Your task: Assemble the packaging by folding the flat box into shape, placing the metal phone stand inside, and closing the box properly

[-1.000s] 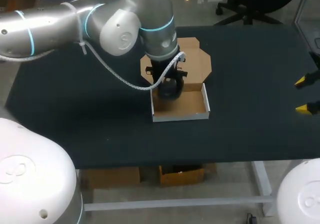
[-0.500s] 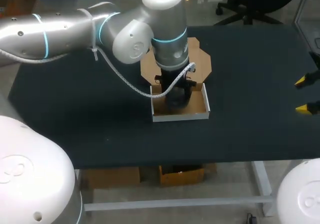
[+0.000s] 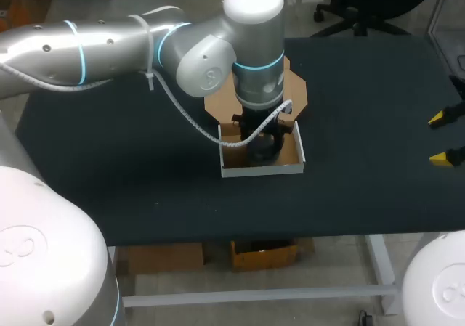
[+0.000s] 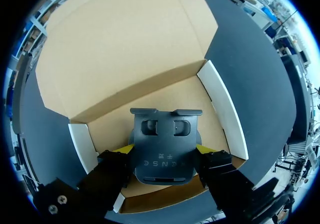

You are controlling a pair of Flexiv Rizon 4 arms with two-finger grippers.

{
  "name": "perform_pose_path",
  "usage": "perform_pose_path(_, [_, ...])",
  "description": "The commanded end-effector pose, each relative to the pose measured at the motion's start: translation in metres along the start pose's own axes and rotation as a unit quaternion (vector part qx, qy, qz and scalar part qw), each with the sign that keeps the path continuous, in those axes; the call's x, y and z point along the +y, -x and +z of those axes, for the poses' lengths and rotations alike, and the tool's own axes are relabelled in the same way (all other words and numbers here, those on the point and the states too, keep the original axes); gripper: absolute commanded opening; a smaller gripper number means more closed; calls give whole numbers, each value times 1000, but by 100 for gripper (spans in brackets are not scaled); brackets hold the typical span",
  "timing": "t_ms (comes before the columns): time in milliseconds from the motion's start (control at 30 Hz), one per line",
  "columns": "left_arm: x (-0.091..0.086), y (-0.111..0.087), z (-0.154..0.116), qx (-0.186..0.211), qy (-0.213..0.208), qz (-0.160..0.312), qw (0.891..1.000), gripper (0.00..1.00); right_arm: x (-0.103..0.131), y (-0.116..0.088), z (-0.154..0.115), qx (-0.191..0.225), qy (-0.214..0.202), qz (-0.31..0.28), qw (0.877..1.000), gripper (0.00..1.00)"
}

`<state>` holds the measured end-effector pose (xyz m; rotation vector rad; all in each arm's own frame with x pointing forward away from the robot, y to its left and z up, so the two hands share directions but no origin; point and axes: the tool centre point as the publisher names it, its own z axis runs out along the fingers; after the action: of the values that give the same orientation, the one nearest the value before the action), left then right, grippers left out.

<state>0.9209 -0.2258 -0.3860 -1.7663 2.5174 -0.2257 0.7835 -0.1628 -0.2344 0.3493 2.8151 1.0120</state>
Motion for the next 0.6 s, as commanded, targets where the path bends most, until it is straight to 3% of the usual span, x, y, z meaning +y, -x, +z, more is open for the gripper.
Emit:
perform_pose_path(33, [-2, 0, 3, -5, 4, -1, 1000, 0, -1, 0, -2, 1, 2, -1, 1000, 100])
perform_pose_path(400, [-6, 7, 8, -16, 6, -8, 1000, 0, -1, 0, -2, 1, 2, -1, 1000, 100])
perform_pose_path(433, [-7, 8, 9, -17, 7, -8, 1000, 12, -1, 0, -2, 1, 2, -1, 1000, 100])
perform_pose_path(467, [-7, 8, 9, -16, 8, -8, 1000, 30, -1, 0, -2, 1, 2, -1, 1000, 100])
perform_pose_path(533, [-7, 8, 9, -15, 9, -8, 1000, 97, -1, 0, -2, 1, 2, -1, 1000, 100])
perform_pose_path(600, [-7, 8, 9, -15, 10, -8, 1000, 100, -1, 0, -2, 1, 2, -1, 1000, 100])
